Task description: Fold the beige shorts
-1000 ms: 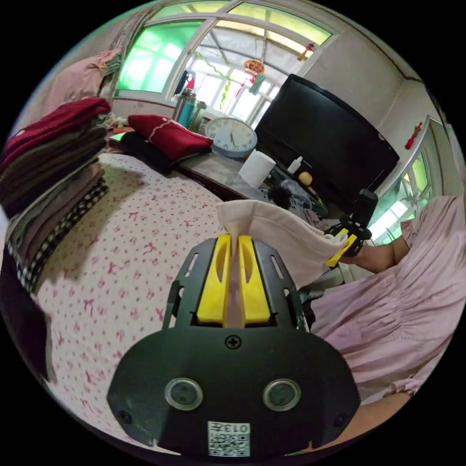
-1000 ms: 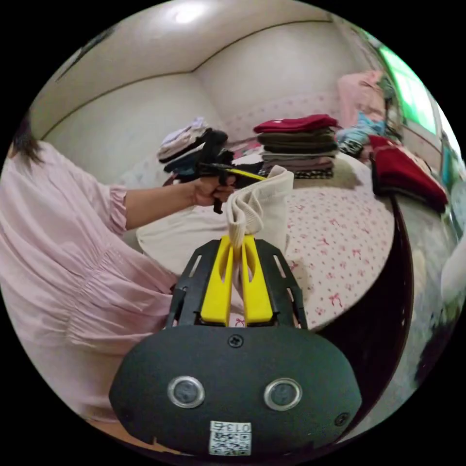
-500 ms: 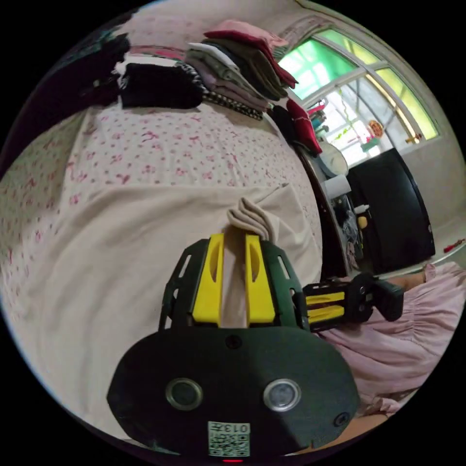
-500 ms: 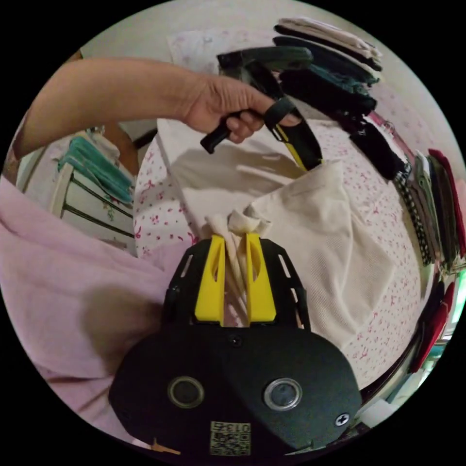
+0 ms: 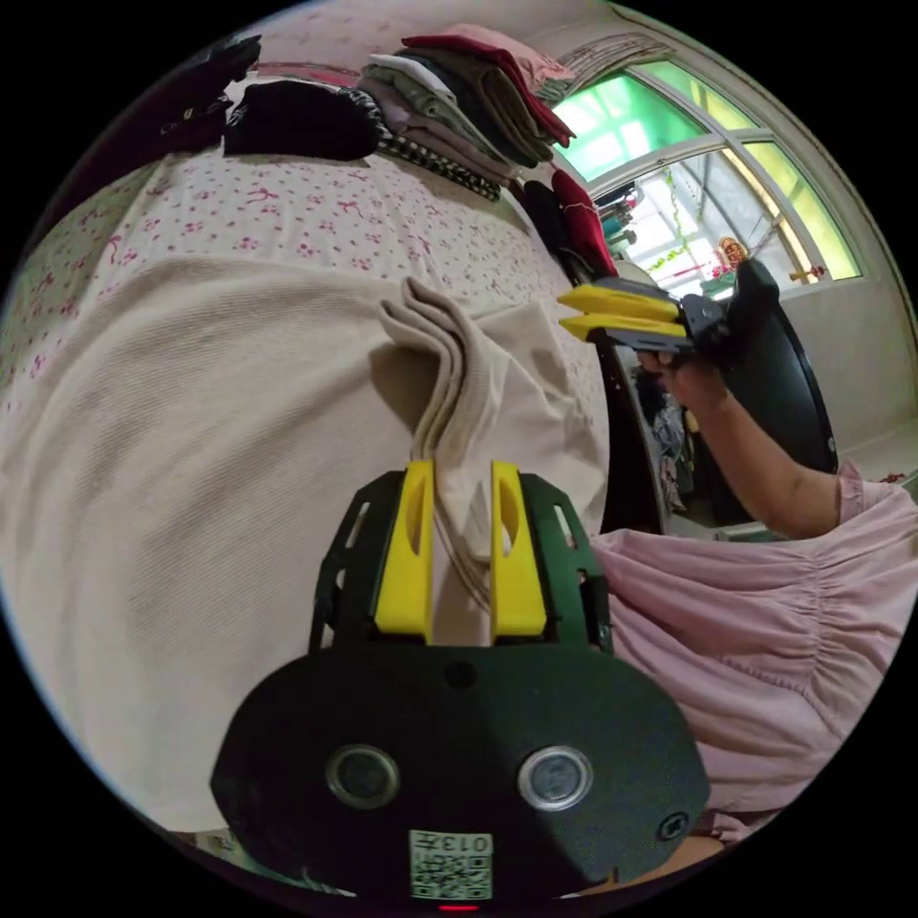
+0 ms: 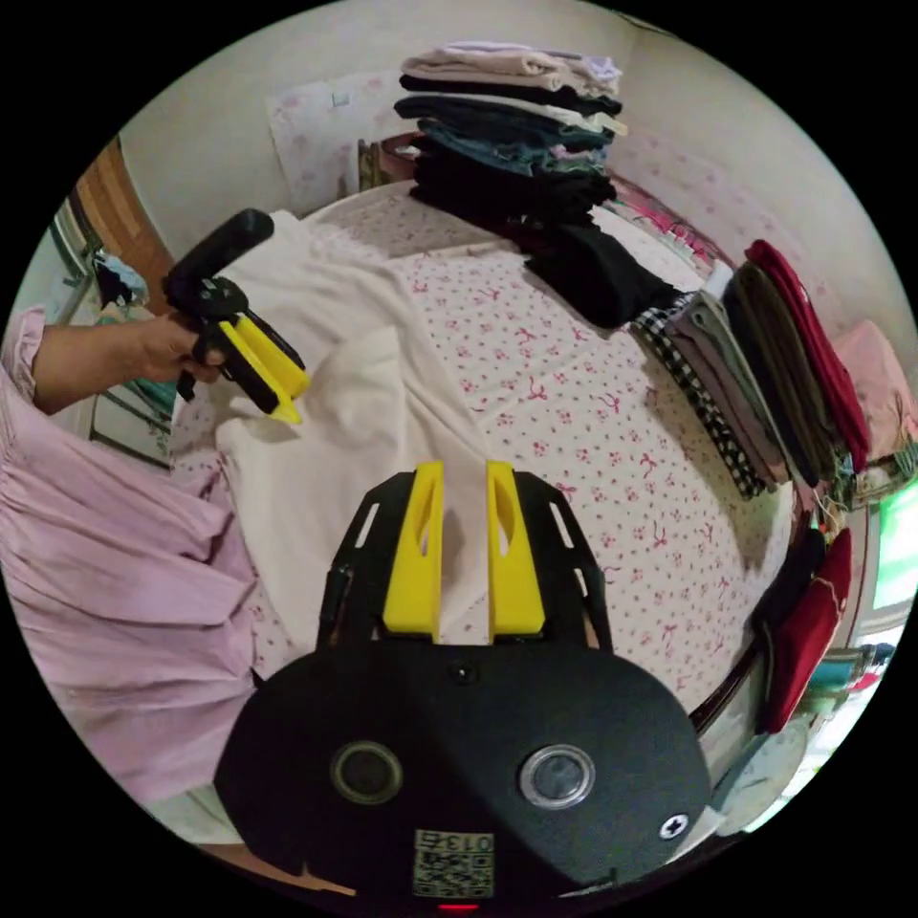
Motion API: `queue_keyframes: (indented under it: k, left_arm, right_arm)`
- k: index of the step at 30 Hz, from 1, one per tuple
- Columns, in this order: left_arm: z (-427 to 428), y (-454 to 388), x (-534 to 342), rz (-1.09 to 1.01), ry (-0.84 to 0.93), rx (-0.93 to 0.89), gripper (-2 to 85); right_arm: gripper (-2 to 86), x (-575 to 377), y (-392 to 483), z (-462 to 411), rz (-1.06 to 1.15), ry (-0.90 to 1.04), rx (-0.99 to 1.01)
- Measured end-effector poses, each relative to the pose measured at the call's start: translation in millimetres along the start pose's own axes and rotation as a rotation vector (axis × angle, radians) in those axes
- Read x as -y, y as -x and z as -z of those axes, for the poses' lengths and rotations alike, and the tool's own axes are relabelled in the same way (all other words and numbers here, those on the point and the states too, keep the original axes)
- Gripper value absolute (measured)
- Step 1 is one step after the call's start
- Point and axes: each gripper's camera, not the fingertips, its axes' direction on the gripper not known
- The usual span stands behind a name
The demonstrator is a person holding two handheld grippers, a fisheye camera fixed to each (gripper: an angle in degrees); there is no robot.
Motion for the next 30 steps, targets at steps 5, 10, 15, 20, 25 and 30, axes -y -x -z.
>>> queue_keyframes:
  k: [5, 10, 15, 20, 25, 30]
  left_arm:
    - [6, 4, -7, -0.021, 0.049, 0.025, 10.2]
    - [11, -3, -18, -0.05, 0.045, 0.13, 9.7]
    - [11, -16, -23, -0.12, 0.085, 0.214, 4.0]
    - [64, -21, -51, -0.112, -0.026, 0.246, 3.2]
    - [87, 21, -75, 0.012, -0.059, 0.27, 4.3]
    - [96, 59, -108, 0.173, -0.107, 0.167, 7.9]
  right_arm:
    - [7.9, 70, -25, -35, 0.205, 0.167, 0.08]
    - [6.7, 98, -32, -52, 0.274, 0.268, 0.126]
    - [4.1, 109, -33, -53, 0.271, 0.292, 0.117]
    - [3.8, 114, -44, -11, 0.212, 0.162, 0.096]
    - [5.3, 131, -42, -3, 0.123, 0.03, 0.063]
    - [3.8, 122, -55, -12, -0.037, 0.065, -0.029]
